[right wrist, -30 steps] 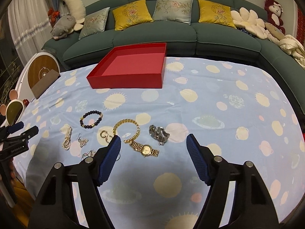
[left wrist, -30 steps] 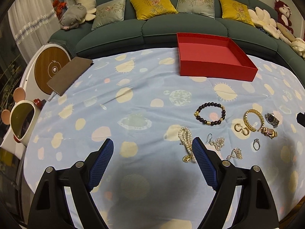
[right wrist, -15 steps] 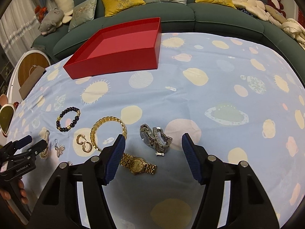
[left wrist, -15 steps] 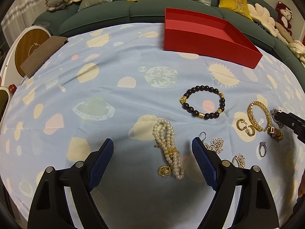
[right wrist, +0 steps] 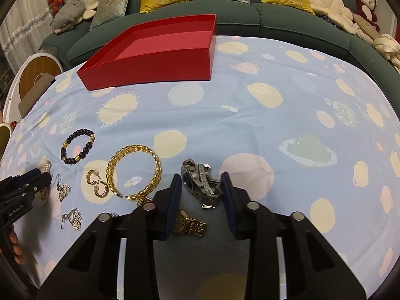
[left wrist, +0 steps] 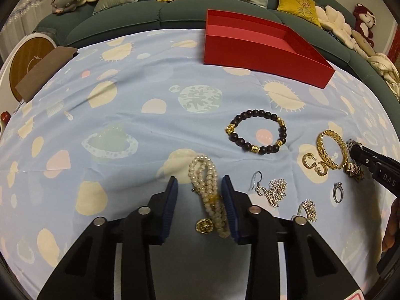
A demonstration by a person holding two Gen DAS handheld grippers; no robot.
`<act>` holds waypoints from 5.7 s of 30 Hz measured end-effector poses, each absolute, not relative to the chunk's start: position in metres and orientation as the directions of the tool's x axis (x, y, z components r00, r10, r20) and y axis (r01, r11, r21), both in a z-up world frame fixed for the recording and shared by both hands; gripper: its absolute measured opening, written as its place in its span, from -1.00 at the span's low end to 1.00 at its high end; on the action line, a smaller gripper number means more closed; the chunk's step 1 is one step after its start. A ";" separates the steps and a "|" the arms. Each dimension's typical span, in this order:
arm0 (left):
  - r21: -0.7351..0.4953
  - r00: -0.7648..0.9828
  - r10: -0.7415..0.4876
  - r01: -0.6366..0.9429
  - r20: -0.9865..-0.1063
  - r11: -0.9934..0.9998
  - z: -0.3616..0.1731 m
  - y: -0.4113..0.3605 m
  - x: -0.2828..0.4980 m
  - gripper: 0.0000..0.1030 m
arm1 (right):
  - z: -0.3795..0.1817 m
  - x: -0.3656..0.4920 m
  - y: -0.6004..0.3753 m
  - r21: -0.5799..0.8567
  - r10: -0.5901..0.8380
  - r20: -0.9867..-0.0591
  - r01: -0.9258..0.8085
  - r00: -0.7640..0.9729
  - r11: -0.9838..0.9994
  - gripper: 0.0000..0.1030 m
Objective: Organize jewelry
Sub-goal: 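Grasp the pearl necklace with the left tool while the right tool grasps the silver watch, then carry the pearl necklace and silver watch into the red box and open both tools, then withdraw both open tools from the red box back over the jewelry, then grasp the gold watch with the right tool while the left tool grasps the black bead bracelet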
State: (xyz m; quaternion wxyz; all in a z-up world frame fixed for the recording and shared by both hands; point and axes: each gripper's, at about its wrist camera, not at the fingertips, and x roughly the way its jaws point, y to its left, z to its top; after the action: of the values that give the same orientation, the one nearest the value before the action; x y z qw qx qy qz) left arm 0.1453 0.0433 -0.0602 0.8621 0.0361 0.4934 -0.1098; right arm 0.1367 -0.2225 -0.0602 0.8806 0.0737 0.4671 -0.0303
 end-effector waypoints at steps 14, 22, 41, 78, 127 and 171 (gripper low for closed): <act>-0.092 0.543 -0.199 0.218 -0.816 0.972 -0.027 0.058 0.137 -0.71 | -0.040 0.124 -0.220 0.126 0.041 -0.790 0.098 0.611 0.987 -0.62; -0.115 0.626 -0.224 0.210 -0.747 0.971 0.019 0.059 0.141 -0.71 | -0.002 0.120 -0.223 0.159 0.055 -0.720 0.088 0.692 0.983 -0.62; -0.021 0.719 -0.230 0.287 -0.656 0.958 0.080 -0.028 0.286 -0.71 | 0.064 0.248 -0.243 0.211 0.075 -0.635 0.079 0.769 0.974 -0.62; 0.133 0.669 -0.096 0.283 -0.737 0.950 -0.014 -0.100 0.433 -0.38 | -0.011 0.410 -0.253 0.177 0.062 -0.723 0.097 0.688 0.980 -0.47; -0.057 0.633 -0.193 0.229 -0.750 0.972 0.029 0.010 0.212 -0.04 | 0.021 0.140 -0.244 0.243 0.164 -0.709 0.018 0.686 0.970 -0.29; -0.058 0.523 -0.199 0.273 -0.829 0.960 -0.040 0.011 0.138 0.21 | -0.064 0.106 -0.200 0.073 0.130 -0.795 -0.119 0.593 0.990 -0.36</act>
State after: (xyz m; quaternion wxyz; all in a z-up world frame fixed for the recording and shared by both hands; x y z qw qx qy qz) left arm 0.1377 0.0108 -0.0404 0.8716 0.0394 0.4695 -0.1353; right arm 0.1061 -0.2002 -0.0639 0.8923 0.0061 0.4459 0.0699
